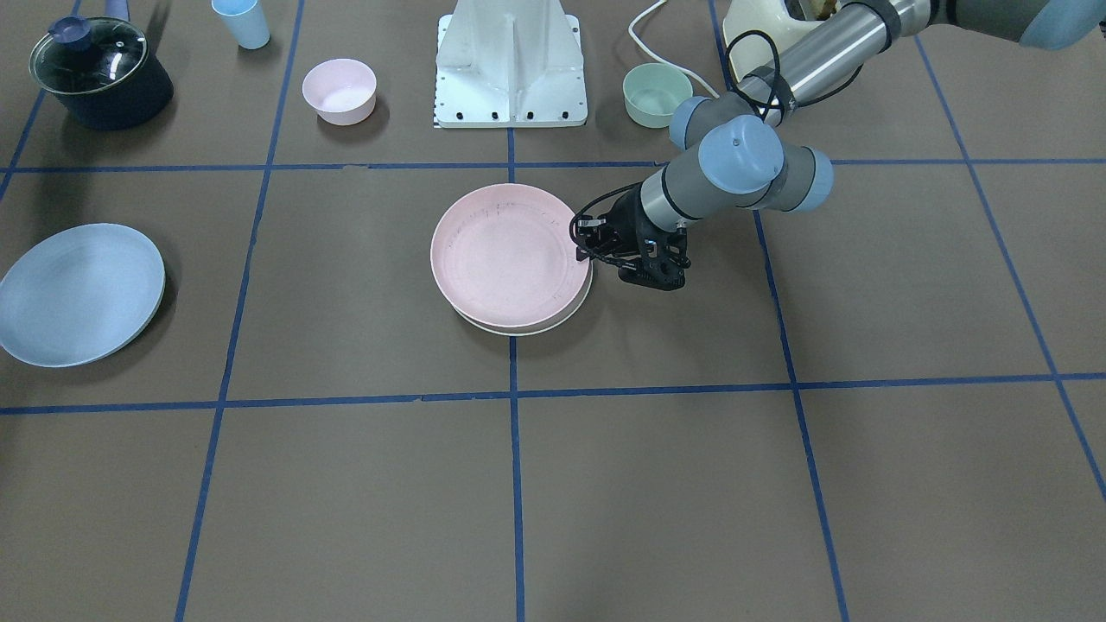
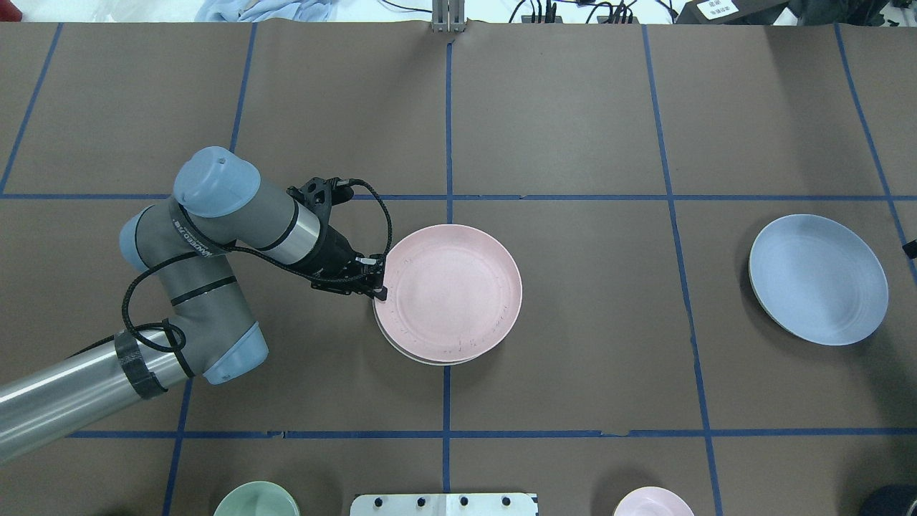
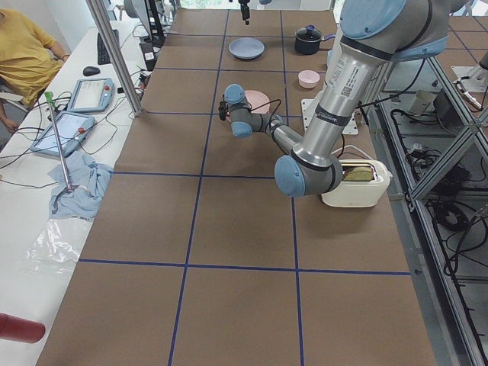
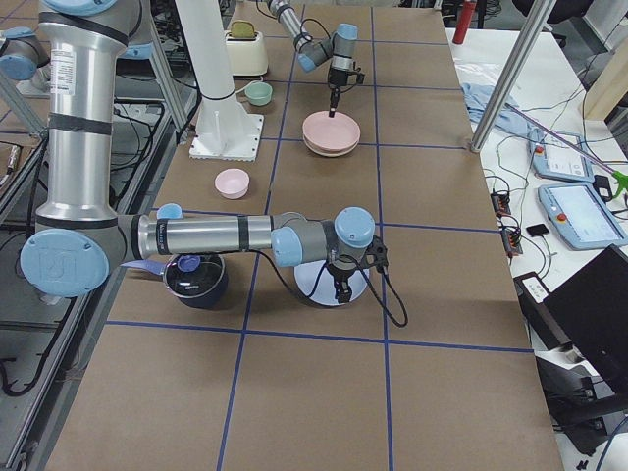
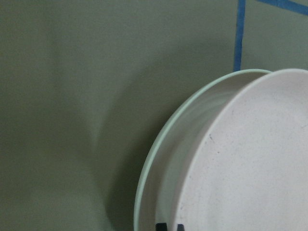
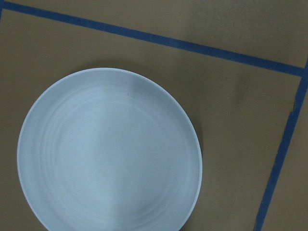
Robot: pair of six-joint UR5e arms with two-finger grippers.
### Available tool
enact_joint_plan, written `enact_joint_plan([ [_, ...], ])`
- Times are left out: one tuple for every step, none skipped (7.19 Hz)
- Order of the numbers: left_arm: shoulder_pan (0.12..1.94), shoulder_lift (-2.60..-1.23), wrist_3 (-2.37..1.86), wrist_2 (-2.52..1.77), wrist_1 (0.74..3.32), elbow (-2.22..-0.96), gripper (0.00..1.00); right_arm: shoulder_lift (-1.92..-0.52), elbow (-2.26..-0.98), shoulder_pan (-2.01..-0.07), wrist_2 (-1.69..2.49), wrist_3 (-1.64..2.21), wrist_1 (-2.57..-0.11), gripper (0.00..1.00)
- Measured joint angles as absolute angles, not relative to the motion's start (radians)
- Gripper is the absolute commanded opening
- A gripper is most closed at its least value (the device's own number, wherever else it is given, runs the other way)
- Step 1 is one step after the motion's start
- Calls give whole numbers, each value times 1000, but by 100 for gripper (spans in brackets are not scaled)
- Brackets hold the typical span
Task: Stack three plates with pink and blue
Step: 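Lower the pink plate onto the cream plate and open the left gripper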
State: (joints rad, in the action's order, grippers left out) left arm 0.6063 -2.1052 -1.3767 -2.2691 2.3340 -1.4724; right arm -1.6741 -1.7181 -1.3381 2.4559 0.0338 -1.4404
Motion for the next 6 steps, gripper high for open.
enact_joint_plan([
  [605, -2104, -1377, -2269, 2334, -1474, 66, -1674, -1718, -1338, 2456, 34, -1440, 100],
  [605, -2104, -1377, -2269, 2333, -1475, 84, -1674, -1718, -1338, 2456, 34, -1440, 100],
  [605, -2103, -1377, -2268, 2333, -1477, 84, -1674, -1718, -1338, 2457, 34, -1440, 100],
  [607, -2103, -1377, -2267, 2333, -1484, 84, -1674, -1717, -1337, 2461, 35, -1440, 100],
  [614, -2103, -1379, -2268, 2332, -1504, 84, -1670, -1716, -1331, 2468, 35, -1441, 100],
  [631, -2101, -1381, -2270, 2328, -1539, 84, -1665, -1714, -1319, 2472, 46, -1441, 100],
])
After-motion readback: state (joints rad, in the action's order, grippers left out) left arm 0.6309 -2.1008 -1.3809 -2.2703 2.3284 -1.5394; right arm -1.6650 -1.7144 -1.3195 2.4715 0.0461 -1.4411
